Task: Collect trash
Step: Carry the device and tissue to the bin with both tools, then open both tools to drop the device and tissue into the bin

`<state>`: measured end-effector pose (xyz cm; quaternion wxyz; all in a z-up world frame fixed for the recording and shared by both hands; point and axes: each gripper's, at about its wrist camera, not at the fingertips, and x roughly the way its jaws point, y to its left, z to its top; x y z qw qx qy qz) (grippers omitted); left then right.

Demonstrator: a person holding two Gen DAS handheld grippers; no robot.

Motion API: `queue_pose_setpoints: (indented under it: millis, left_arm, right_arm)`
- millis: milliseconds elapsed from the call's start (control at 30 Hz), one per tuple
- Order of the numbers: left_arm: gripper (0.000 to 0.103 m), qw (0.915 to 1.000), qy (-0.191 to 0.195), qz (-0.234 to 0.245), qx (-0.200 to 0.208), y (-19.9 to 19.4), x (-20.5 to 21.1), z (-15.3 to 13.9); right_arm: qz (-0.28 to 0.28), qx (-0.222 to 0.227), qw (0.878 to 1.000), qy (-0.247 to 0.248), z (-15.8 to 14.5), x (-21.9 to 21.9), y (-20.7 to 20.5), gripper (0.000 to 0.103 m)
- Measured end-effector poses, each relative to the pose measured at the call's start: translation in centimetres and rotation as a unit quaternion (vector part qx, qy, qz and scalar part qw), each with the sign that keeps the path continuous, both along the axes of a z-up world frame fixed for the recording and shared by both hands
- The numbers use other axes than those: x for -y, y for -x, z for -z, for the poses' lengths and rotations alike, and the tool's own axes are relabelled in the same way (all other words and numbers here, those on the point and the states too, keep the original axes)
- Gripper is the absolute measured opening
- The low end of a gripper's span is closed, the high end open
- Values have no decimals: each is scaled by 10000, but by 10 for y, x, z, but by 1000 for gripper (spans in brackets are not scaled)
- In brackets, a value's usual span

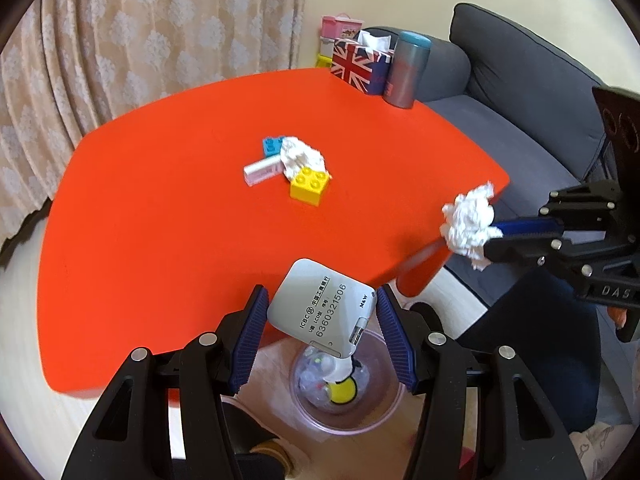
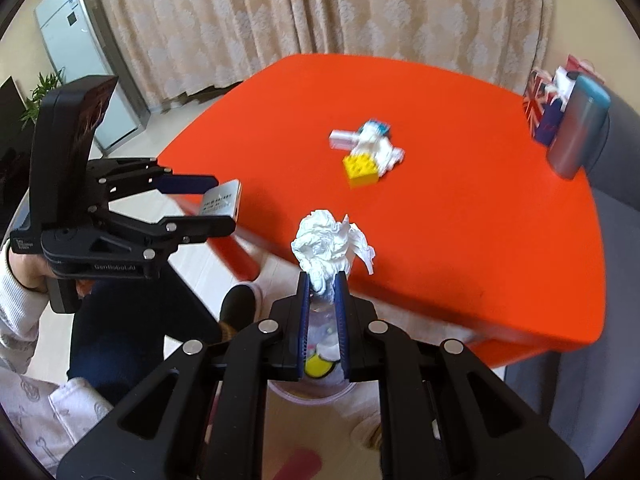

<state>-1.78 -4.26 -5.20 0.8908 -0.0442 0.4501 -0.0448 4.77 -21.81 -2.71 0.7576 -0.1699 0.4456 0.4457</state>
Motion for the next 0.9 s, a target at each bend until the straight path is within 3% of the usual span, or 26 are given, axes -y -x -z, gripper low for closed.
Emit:
queue_pose_setpoints:
  millis: [467,533,600,633,700,800,900]
  left_arm:
    - [54,9998,134,-14,-140,23,4,12]
    - [54,9998,127,-13,-130,24,5,11]
    - [54,9999,116,-16,-118,24,4,11]
    - [54,9999,117,-18,-114,24,4,10]
    - [54,9999,117,-17,-110,23,4,10]
    - [54,9998,122,12,-139,23,5,11]
    - [54,9998,129,38,-175,23,6,13]
  right_arm:
    - [-246,-462,9984,193,41,-2,26,16]
    - [-255,-459,9984,214,43,-3,25,27]
    - [-229,-449,9985,189,43,-3,24,57]
    - [-219,-459,9986,159,42,-2,23,61]
    - [-129,-404,9990,121,41,0,21,79]
    - [54,-342,9994,47,37,4,16,91]
    - [251,-274,9993,50,34,7,10,95]
